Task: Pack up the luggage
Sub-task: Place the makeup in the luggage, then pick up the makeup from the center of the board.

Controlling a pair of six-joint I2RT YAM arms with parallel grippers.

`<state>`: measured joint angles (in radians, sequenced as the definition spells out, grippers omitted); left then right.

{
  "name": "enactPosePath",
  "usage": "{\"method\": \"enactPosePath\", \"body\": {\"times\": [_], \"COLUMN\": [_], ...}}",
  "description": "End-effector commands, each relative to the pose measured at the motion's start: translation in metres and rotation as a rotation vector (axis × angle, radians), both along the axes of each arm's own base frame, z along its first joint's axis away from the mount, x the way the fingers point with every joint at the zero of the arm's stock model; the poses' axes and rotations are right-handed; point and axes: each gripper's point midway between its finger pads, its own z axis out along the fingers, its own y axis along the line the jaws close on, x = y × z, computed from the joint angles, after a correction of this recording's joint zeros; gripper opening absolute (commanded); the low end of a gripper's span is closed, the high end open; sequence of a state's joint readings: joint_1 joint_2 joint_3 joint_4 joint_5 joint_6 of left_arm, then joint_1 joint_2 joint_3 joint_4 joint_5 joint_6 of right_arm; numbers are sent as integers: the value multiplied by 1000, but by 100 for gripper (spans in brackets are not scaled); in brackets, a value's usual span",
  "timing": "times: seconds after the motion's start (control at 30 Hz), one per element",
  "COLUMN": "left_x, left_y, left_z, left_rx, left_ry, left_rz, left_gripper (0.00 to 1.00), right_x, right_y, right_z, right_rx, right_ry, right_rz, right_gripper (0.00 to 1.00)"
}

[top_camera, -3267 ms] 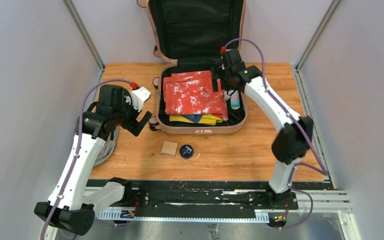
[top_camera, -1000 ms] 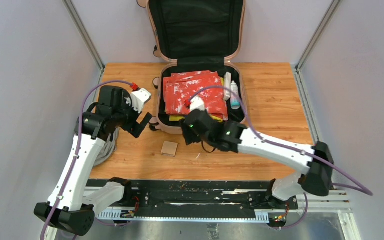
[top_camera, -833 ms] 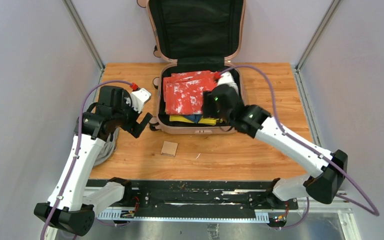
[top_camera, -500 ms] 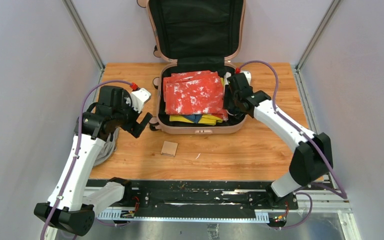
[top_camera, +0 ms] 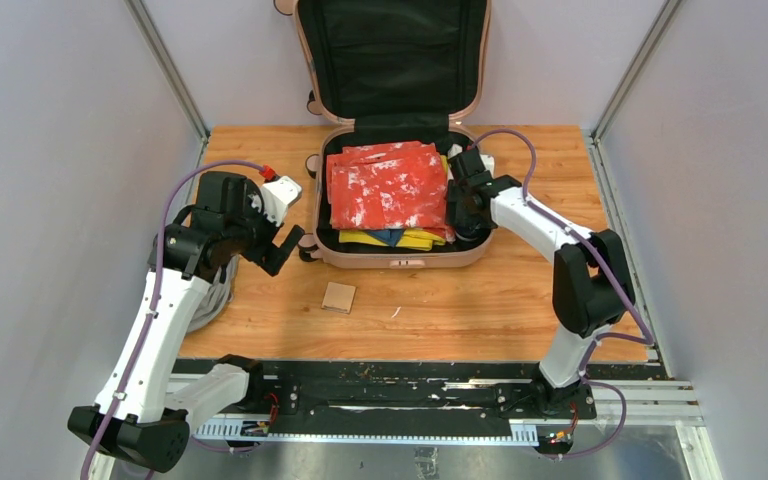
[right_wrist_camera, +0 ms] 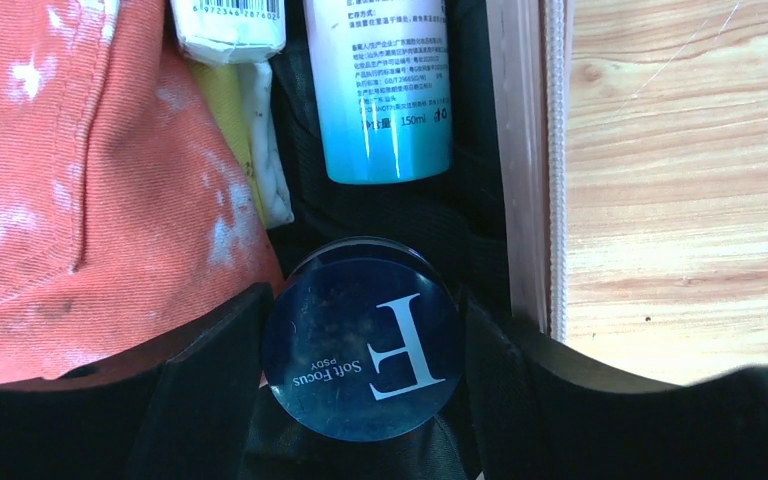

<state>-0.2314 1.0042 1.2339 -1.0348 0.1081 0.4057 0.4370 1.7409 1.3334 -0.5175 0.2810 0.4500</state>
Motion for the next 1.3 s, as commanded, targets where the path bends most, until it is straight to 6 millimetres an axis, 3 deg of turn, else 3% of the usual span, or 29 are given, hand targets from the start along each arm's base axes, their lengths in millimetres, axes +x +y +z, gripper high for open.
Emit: {"method": "enactPosePath", "body": {"times": [0.0, 0.13, 0.33, 0.47, 0.57, 0.73, 0.87, 0.97, 1.27], "left_x": [-2, -2, -2, 0, 4, 14, 20, 20, 16], "left_y": [2, 1, -1, -4, -5, 1, 8, 13, 20], "left_z": [3, 3, 2, 2, 3, 17, 23, 21, 18], "left_rx": [-4, -7, -18, -36, -56, -139, -201, -212, -213], "left_ry": [-8, -6, 0, 14, 22, 16, 22, 34, 42], "left_rz": [10, 5, 5, 11, 18, 53, 97, 117, 136], "left_gripper": [100, 100, 100, 100, 100, 100, 100, 100, 100], "right_x": [0, 3, -13, -51, -102, -194, -230, -235, -208], "right_y": [-4, -1, 25, 68, 126, 219, 260, 281, 317], "right_z": [2, 24, 75, 111, 118, 94, 57, 38, -11], "right_rx": [-12, -21, -19, 42, 89, 164, 149, 154, 5], "right_ry": [18, -30, -145, -231, -256, -227, -161, -158, -184], "right_rz": [-22, -1, 91, 234, 444, 831, 1017, 1098, 1194], "right_gripper": [77, 92, 95, 96, 97, 97, 97, 98, 99]}}
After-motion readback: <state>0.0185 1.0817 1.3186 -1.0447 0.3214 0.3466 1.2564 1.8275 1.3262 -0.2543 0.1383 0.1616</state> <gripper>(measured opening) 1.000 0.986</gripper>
